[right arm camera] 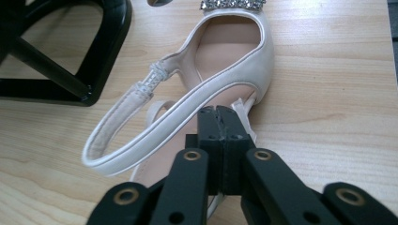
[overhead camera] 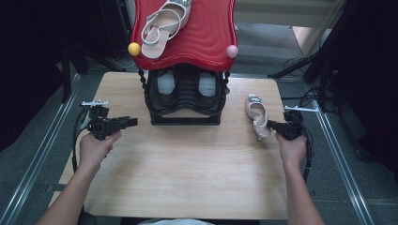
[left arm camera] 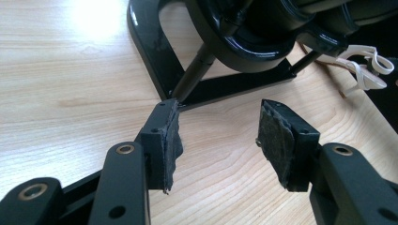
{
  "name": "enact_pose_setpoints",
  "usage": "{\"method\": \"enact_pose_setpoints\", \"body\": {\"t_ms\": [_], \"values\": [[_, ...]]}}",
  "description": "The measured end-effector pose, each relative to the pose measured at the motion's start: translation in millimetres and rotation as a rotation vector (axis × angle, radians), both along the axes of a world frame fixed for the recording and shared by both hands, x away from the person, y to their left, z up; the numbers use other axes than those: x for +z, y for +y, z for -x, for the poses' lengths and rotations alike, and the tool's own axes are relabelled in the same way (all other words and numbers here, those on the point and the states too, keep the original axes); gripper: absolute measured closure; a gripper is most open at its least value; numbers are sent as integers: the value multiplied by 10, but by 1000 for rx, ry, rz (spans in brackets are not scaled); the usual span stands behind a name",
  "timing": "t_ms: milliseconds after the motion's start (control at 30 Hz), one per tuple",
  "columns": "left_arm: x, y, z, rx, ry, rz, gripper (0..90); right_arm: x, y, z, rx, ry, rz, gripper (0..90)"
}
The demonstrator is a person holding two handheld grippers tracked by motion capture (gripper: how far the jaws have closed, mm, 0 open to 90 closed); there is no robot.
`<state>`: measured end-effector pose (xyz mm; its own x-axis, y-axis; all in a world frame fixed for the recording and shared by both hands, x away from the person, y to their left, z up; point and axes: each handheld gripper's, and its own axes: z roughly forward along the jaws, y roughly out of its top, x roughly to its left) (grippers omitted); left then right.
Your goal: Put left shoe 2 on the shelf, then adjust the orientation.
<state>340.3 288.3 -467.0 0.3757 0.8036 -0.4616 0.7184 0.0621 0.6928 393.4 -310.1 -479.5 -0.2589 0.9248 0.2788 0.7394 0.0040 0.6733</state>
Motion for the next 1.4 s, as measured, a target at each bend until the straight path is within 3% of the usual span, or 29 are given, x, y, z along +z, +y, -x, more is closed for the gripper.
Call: {"method": "enact_pose_setpoints", "body": {"t_ms": [133, 400, 533, 933, 1267, 1400], "values": [[-2, 29, -4, 3, 4, 4, 486, 83, -21, 77, -2, -30, -55, 880], [-18, 0, 4, -8, 12, -8, 486, 238, 5, 117, 1, -96, -85, 829], [-16, 8, 13, -6, 13, -6, 486, 255, 50, 114, 12, -87, -100, 812], [-41, -3, 37, -7, 17, -16, 486, 248, 205, -67, 20, -96, -59, 735], [-56, 79, 149, 14, 22, -16, 485, 119, 346, -251, 16, -69, -23, 696], [-58, 105, 192, 24, 18, -14, 485, 15, 364, -338, 18, -53, -46, 684]]}}
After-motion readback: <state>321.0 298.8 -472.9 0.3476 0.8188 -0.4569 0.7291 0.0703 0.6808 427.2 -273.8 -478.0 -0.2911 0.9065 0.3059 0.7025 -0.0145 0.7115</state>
